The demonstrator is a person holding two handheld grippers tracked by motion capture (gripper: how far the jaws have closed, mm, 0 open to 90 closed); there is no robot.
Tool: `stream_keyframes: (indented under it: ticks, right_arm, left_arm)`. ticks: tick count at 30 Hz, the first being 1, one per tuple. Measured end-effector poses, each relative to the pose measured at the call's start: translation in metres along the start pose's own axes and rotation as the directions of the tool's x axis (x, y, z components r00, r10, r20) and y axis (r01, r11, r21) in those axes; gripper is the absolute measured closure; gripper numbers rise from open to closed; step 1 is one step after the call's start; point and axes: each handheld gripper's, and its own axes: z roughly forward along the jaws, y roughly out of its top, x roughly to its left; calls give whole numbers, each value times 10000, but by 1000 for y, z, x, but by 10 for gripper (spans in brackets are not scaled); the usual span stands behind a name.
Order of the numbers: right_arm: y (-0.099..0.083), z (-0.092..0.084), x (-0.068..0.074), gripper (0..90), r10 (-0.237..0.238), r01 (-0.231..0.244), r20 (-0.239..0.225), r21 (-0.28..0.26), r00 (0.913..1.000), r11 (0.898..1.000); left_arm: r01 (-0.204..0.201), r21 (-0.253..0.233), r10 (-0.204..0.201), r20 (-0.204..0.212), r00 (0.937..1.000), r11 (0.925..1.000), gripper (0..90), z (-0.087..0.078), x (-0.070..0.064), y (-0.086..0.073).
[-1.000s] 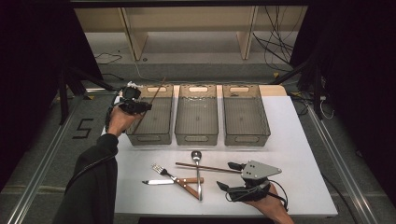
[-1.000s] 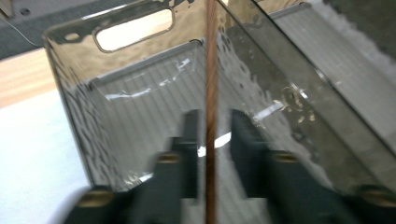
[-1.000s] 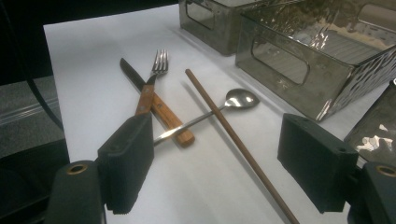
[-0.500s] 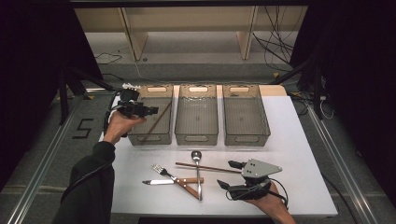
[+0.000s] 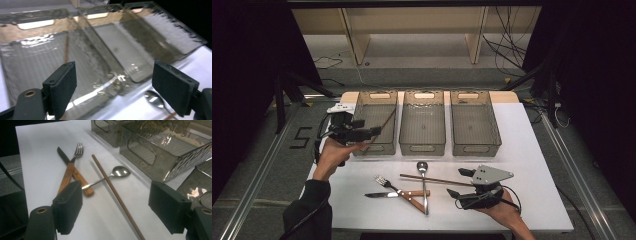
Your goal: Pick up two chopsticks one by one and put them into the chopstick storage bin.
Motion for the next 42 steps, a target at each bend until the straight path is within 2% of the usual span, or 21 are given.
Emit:
stream_keyframes:
  ticks: [6, 8, 10, 12, 14, 20, 23, 25, 29, 33, 41, 42]
  right_arm:
    - [16, 12, -13, 283, -44, 44, -8, 605, 10000, 9982]
    - [22, 15, -17, 283, -59, 65, -81, 737, 9999, 9973]
    - [27, 20, -22, 285, -103, 111, -90, 953, 9999, 9954]
    - [30, 26, -27, 285, 125, -110, -114, 1228, 9999, 9924]
    - [29, 29, -29, 288, 165, -133, -220, 1346, 9996, 9908]
    - [31, 36, -32, 330, 64, 90, -685, 2220, 9976, 9750]
    - [33, 41, -33, 373, 4, 234, -930, 2552, 9957, 9666]
    - [34, 45, -33, 389, -105, 417, -1104, 2840, 9938, 9579]
    - [30, 55, -31, 440, -483, 879, -1178, 3588, 9919, 9293]
    - [26, 64, -30, 498, -677, 1109, -1185, 4103, 9907, 9052]
    - [20, 79, -26, 620, -1009, 1544, -1384, 4624, 9852, 8731]
    - [20, 80, -27, 630, -992, 1517, -1362, 4623, 9857, 8737]
  left_arm:
    - [-154, -352, 175, 580, 9982, 9993, 186, -3, -16, -25]
    - [-234, -273, 251, 617, 9978, 9994, 183, -3, -19, -29]
    - [-474, -348, 487, 368, 9981, 9983, 175, -7, -22, -32]
    - [-310, -440, 335, 568, 9978, 9986, 175, -8, -24, -36]
    - [-511, -434, 537, 596, 9968, 9978, 173, -9, -28, -42]
    - [-554, -382, 586, 888, 9943, 9977, 169, -7, -37, -58]
    - [-750, -372, 782, 928, 9926, 9965, 167, -6, -41, -65]
    - [-682, -426, 722, 1006, 9923, 9968, 164, -7, -42, -69]
    - [-743, -542, 798, 1068, 9911, 9958, 165, -10, -44, -76]
    - [-793, -581, 855, 1146, 9897, 9952, 165, -13, -47, -80]
    - [-883, -492, 937, 1217, 9881, 9949, 164, -14, -49, -80]
    - [-866, -487, 921, 1230, 9881, 9950, 164, -14, -48, -80]
